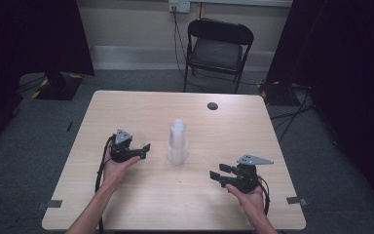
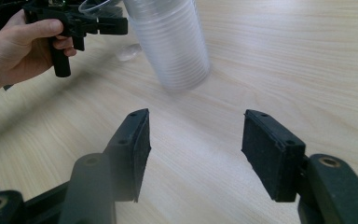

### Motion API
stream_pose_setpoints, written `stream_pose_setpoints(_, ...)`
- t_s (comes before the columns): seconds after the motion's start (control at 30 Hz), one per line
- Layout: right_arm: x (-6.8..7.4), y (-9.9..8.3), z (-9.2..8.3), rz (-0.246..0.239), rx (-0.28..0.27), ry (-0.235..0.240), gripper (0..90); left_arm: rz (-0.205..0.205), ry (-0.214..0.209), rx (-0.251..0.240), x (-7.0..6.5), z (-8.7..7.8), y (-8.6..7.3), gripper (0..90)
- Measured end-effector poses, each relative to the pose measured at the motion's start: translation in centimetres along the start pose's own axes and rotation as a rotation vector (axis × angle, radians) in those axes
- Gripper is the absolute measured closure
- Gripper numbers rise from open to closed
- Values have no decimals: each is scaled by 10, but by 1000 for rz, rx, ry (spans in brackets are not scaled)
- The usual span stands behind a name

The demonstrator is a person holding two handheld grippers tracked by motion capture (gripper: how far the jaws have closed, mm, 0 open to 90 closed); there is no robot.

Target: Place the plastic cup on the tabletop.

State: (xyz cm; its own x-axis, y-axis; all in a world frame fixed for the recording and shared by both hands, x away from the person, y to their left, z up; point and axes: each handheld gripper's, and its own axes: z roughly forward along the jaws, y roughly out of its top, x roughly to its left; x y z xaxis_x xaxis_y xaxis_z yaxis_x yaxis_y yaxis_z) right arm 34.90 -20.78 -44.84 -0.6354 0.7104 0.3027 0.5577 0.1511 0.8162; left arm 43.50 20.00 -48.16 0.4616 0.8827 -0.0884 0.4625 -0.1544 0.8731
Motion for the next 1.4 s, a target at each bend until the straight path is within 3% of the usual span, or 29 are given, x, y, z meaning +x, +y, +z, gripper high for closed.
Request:
stream_pose_setpoints(0.1,0,0,0,3,0,-1,414,-13,2,27,0,-3,0,156)
stream_pose_setpoints(0.2,-2,1,-2,5,-7,-6,414,0,4,40,1,-8,0,158)
stream_pose_setpoints(0.5,-3,2,-3,11,-10,-12,413,-15,25,59,11,-21,-9,157)
stream_pose_setpoints(0.57,-4,2,-3,9,-10,-15,412,-23,26,44,12,-24,-8,157)
stream_pose_setpoints(0.77,-7,2,-5,15,-13,-24,409,6,1,85,10,-36,-9,157)
stream_pose_setpoints(0.83,-7,2,-5,20,-13,-27,409,15,23,65,9,-40,-12,158)
stream_pose_setpoints(0.9,-8,2,-5,21,-13,-29,409,-5,16,57,10,-44,-14,157)
stream_pose_setpoints(0.97,-8,2,-4,20,-13,-30,409,1,27,70,10,-47,-15,157)
stream_pose_setpoints(1.07,-9,2,-5,21,-13,-32,409,22,13,87,7,-54,-17,157)
stream_pose_setpoints(1.13,-10,2,-5,25,-13,-36,409,46,11,69,4,-61,-19,157)
stream_pose_setpoints(1.27,-12,2,-6,25,-11,-43,409,0,-27,67,1,-71,-23,156)
stream_pose_setpoints(1.33,-12,2,-7,26,-13,-47,409,2,-50,74,-2,-77,-22,157)
stream_pose_setpoints(1.4,-13,1,-7,26,-14,-50,408,12,-65,43,-11,-87,-21,157)
